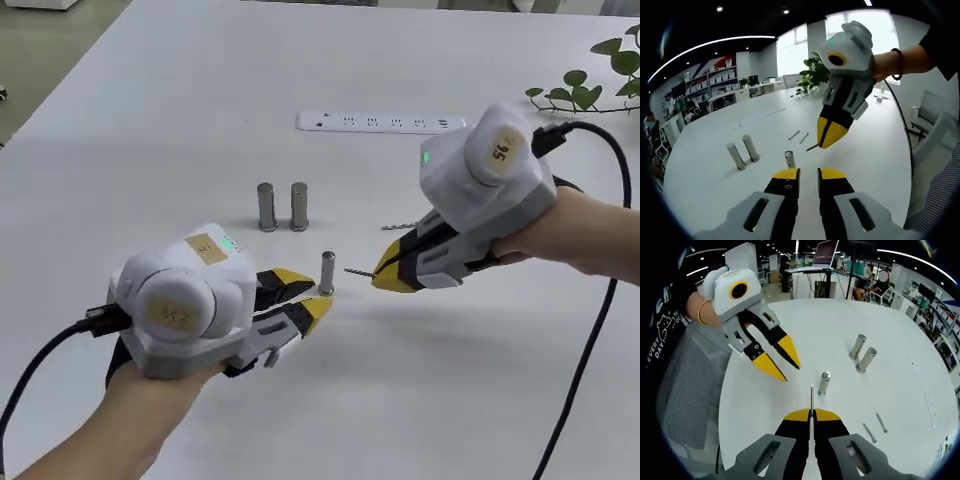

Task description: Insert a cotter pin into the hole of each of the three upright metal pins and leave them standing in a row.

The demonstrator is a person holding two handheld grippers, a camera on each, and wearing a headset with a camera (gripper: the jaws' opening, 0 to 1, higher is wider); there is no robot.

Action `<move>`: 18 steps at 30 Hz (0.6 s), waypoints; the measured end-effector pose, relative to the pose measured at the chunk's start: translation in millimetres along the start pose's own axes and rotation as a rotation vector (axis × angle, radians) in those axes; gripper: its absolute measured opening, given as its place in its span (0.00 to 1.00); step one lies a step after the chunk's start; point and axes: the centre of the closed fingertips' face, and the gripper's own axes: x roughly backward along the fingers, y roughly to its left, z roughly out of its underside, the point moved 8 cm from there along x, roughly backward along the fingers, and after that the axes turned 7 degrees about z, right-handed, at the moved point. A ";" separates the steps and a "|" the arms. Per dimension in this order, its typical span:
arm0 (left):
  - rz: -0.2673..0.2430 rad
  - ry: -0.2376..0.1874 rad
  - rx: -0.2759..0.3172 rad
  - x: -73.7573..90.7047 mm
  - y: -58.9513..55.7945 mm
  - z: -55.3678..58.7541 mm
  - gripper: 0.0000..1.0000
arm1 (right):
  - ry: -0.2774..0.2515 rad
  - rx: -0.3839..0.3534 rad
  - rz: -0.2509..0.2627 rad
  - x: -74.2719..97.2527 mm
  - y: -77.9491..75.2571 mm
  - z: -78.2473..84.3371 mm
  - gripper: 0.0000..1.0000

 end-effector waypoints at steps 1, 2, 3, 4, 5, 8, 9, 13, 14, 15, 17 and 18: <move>-0.009 -0.001 0.005 -1.2 0.8 0.1 0.12 | 0.000 0.001 0.000 0.0 0.0 0.0 0.00; -0.014 0.001 0.004 -3.4 1.2 0.3 0.12 | 0.000 -0.001 0.002 -0.4 -0.4 0.0 0.00; -0.019 0.005 0.000 -5.0 1.3 0.8 0.12 | 0.001 -0.001 0.002 -0.7 -0.6 0.2 0.00; -0.023 0.019 -0.002 -8.2 2.1 3.0 0.11 | 0.001 0.004 0.009 -1.2 -1.2 0.7 0.00; -0.026 0.028 0.000 -9.9 2.5 4.5 0.11 | 0.003 0.009 0.015 -1.9 -1.7 1.1 0.00; -0.042 0.041 0.006 -15.3 4.5 8.4 0.11 | 0.003 0.011 0.019 -3.7 -1.9 2.0 0.00; -0.051 0.049 0.003 -17.7 5.7 9.9 0.11 | 0.002 0.007 0.021 -5.2 -2.6 2.4 0.00; -0.079 0.063 -0.007 -23.9 10.1 11.7 0.12 | 0.001 0.004 0.032 -7.6 -5.2 2.8 0.00; -0.085 0.068 -0.010 -26.3 11.7 12.3 0.13 | -0.005 0.002 0.032 -8.2 -6.1 2.5 0.00; -0.091 0.072 -0.012 -27.8 12.9 12.7 0.13 | -0.009 0.000 0.030 -8.6 -6.7 2.1 0.00; -0.100 0.079 -0.016 -31.7 15.7 13.2 0.13 | -0.019 0.000 0.034 -9.5 -8.3 1.2 0.00; -0.105 0.081 -0.012 -34.0 17.5 13.5 0.13 | -0.019 0.000 0.036 -10.3 -9.2 1.1 0.00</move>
